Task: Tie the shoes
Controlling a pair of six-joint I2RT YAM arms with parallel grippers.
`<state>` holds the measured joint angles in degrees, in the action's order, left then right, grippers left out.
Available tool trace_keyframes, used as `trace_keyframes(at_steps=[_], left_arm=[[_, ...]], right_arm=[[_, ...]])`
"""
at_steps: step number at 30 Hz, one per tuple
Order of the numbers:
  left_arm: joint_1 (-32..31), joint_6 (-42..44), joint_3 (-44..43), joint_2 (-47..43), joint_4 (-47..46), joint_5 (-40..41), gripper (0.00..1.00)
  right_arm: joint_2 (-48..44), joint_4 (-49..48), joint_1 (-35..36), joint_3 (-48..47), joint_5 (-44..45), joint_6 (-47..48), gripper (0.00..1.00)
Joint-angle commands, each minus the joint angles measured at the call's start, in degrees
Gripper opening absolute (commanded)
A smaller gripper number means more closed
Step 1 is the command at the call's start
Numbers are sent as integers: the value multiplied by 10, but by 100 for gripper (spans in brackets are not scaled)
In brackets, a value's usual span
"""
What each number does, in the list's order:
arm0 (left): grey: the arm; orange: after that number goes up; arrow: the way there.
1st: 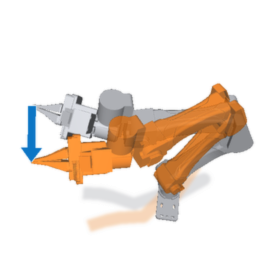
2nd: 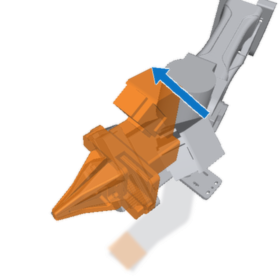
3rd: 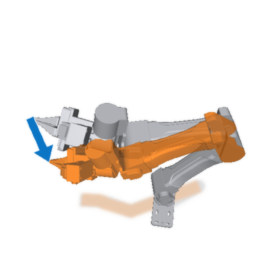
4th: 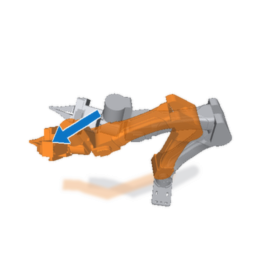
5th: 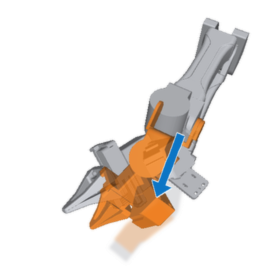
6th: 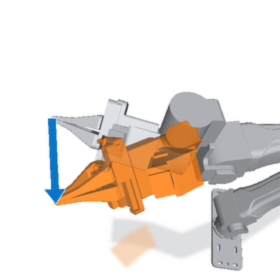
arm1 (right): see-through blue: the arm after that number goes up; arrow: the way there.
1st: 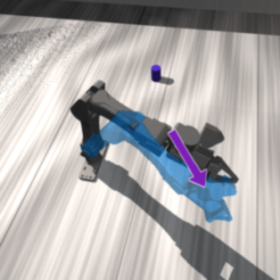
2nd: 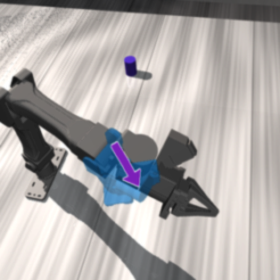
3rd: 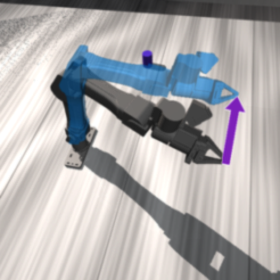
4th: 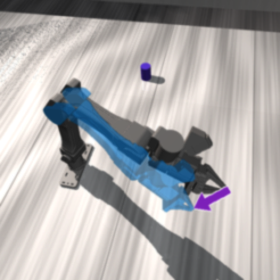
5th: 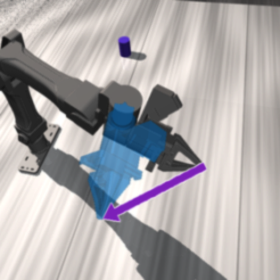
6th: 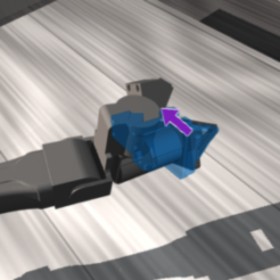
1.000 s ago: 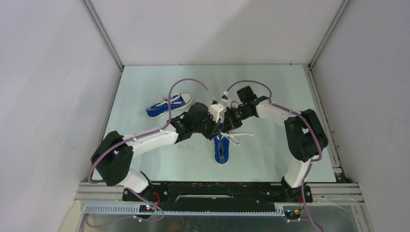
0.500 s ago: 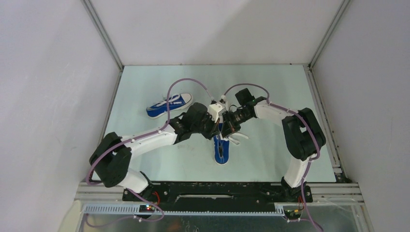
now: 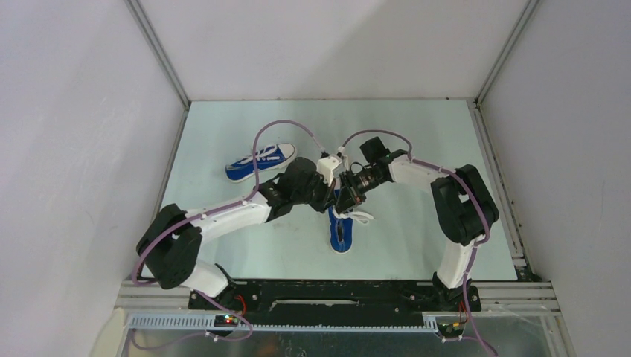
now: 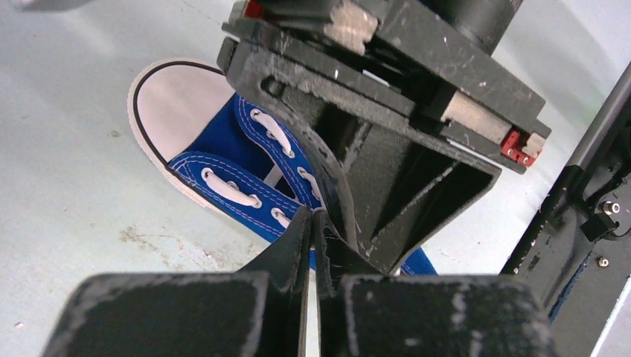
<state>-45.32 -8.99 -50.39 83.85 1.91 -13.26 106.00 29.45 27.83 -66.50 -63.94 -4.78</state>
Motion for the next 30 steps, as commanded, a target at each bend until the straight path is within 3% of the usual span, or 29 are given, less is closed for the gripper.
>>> trace_keyframes(at_steps=[1,11,21,26,30], left_arm=[[4,-15,1,-24,-40,-10,5],[9,-40,42,-50,-77,-28,12],[24,-105,79,-82,-89,-18,54],[39,-183,116,-135,-65,12,58],[53,-308,143,-132,-70,14,51]], right_arm=[[-1,1,14,-21,-33,12,0],[21,-66,-8,1,14,-51,0],[37,-102,7,1,19,-77,0],[41,-103,6,1,17,-76,0],[42,-103,7,1,18,-75,0]])
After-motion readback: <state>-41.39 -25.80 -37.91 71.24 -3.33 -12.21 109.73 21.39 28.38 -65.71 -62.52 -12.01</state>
